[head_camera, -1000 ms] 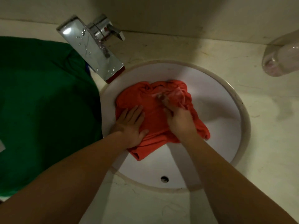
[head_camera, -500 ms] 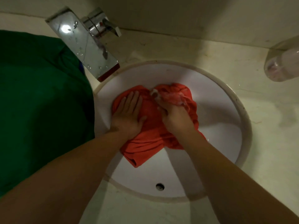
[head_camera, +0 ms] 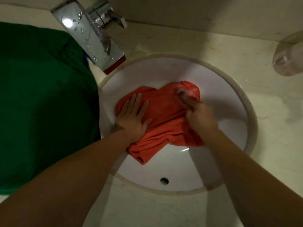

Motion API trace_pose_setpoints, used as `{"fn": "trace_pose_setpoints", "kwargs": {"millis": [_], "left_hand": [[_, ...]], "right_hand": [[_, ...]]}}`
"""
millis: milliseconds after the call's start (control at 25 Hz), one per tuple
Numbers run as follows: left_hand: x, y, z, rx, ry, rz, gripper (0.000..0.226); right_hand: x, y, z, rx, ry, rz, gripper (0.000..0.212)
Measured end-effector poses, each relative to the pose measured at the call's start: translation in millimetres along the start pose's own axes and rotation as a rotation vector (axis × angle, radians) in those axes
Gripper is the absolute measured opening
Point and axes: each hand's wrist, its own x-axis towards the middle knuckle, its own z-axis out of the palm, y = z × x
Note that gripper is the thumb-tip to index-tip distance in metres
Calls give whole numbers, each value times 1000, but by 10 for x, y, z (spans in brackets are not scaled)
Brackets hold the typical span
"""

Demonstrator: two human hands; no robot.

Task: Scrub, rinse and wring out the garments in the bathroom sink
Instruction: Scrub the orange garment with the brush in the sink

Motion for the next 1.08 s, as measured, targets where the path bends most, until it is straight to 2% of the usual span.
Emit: {"fn": "trace_pose_setpoints", "kwargs": {"millis": [80, 120, 200, 240, 320, 360, 480, 560, 640, 720, 800, 840, 920, 1000, 1040, 1080], "left_hand": [[-1, 6, -3, 9, 2, -3, 68], [-4, 16, -1, 12, 1, 1, 68], [-5, 40, -1, 24, 6, -4, 68], [-2, 54, -1, 33, 7, -12, 69], [2, 57, -24, 40, -9, -27, 70], [0, 47, -29, 37, -14, -29, 71], [-37, 20, -42, 35, -25, -35, 71], [-55, 50, -48, 48, -38, -44, 71], [-37, 103, -66, 56, -66, -54, 72], [-33, 103, -85, 81, -103, -67, 74], [-52, 84, -91, 90, -119, -68, 75], [-40, 80, -109, 78, -129, -67, 75], [0, 105, -139, 56, -152, -68, 74], [20, 156, -146, 38, -178, -96, 76], [37, 173, -152, 31, -191, -110, 78], [49, 185, -170, 29, -215, -120, 80]], "right_hand": [[-23, 230, -180, -46, 73, 194, 41], [-59, 185, -150, -19, 112, 217, 41], [-145, -167, 114, 116, 107, 56, 41], [-217, -352, 263, 154, 42, -71, 42], [-344, -454, 419, 140, -104, -275, 47], [-290, -335, 345, 89, -114, -282, 48], [-138, 197, -51, -84, 42, -11, 42], [-203, 224, -133, -18, 143, 117, 39], [-243, -190, 43, 84, 144, 14, 39], [-295, -563, 319, 137, 10, -192, 42], [-301, -465, 330, 51, -83, -278, 47], [-215, -254, 189, -10, -55, -237, 47], [-39, 183, -148, -111, 37, -29, 42], [28, 232, -230, -94, 81, 154, 39], [28, 48, -121, -39, 96, 138, 38], [-15, -198, 50, 46, 83, 39, 38]]}}
